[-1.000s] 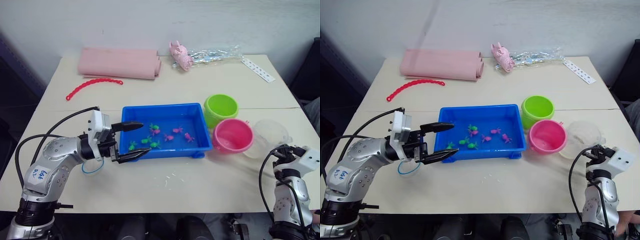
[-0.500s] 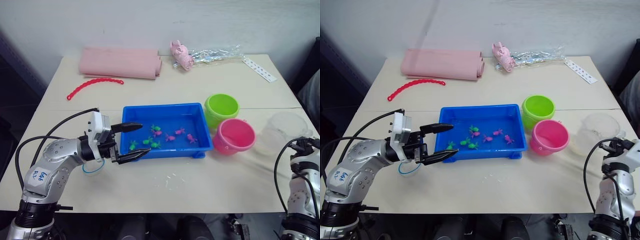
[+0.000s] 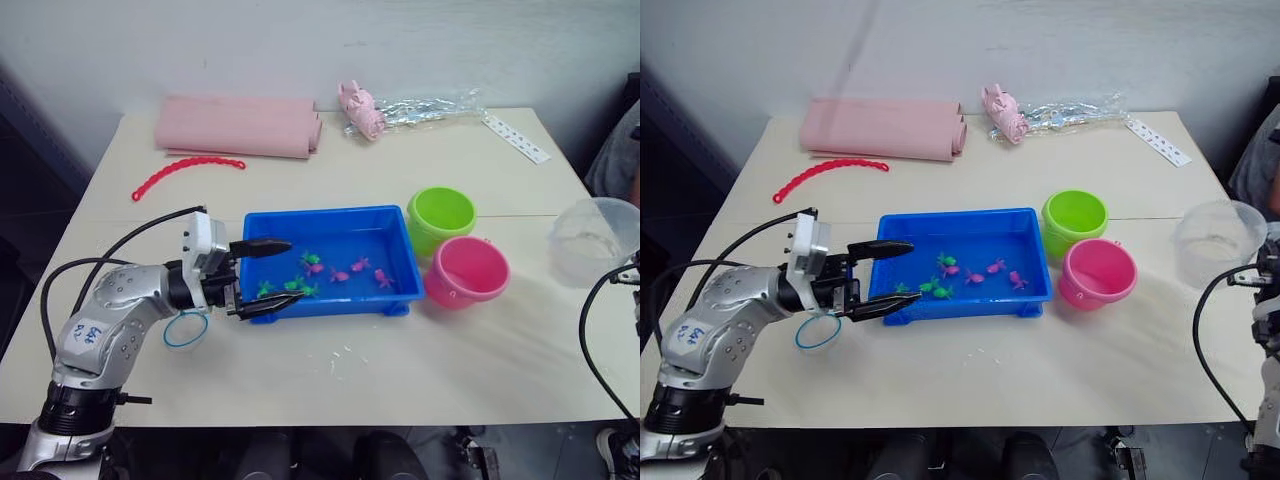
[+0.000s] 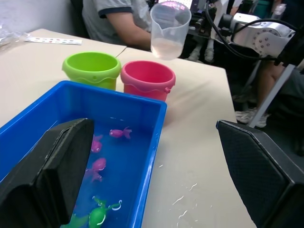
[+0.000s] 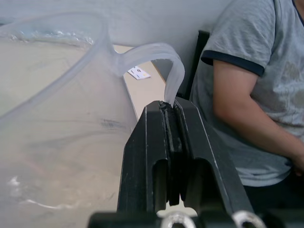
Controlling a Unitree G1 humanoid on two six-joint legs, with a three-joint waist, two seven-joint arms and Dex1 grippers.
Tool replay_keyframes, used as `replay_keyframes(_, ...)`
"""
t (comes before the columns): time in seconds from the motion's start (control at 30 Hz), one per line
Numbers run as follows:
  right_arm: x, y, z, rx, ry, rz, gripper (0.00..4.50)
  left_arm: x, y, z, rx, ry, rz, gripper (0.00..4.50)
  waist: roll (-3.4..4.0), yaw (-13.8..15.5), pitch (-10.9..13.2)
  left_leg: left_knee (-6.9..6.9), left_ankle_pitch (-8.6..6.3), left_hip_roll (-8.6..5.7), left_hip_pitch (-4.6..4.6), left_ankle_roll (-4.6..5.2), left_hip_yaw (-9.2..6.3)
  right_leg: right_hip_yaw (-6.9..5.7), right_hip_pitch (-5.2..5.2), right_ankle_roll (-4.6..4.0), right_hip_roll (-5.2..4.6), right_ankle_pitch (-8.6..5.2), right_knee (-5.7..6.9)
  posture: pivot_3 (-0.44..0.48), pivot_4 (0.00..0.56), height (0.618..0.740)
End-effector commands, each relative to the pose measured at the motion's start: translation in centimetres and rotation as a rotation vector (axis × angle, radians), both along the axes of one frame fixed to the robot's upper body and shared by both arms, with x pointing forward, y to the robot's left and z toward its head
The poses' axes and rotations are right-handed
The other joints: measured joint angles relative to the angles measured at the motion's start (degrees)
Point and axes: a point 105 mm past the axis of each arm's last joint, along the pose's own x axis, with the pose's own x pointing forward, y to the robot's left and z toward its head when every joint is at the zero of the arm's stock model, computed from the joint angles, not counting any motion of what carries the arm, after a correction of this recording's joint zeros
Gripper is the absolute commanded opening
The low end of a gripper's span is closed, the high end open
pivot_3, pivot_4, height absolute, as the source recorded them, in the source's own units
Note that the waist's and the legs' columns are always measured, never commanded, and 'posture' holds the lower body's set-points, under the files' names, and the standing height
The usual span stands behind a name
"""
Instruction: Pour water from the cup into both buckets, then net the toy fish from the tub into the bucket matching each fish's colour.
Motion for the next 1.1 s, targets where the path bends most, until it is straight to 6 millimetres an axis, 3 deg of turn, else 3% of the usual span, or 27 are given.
replay_keyframes(0.03, -0.3, 0.9, 2.2, -0.091, -0.034, 0.010, 0.08, 0.0, -0.7, 0.3, -0.002, -0.009, -0.039, 4.50, 0.00, 0.1, 0.0, -0.01, 0.00, 0.00, 0.00, 0.00, 0.00, 0.00, 0.00, 0.00, 0.00, 0.00, 0.00, 0.000, 0.150, 0.740)
replay_keyframes(0.33, -0.7, 2.5, 2.6, -0.325, 0.023, -0.009, 0.08, 0.6, -2.0, -0.1, -0.016, 0.015, -0.056, 4.50, 0.00, 1.1, 0.0, 0.00, 0.00, -0.01, -0.03, 0.00, 0.01, 0.00, -0.02, 0.00, 0.02, 0.00, -0.01, 0.000, 0.150, 0.740)
replay_keyframes(1.1, -0.1, 5.3, 2.5, -0.618, 0.042, 0.050, 0.08, 0.9, -2.5, -0.8, 0.002, -0.014, -0.058, 4.50, 0.00, 1.2, 0.0, 0.03, 0.02, -0.01, -0.03, 0.01, -0.01, -0.01, -0.02, 0.00, 0.05, 0.00, 0.00, 0.000, 0.150, 0.740)
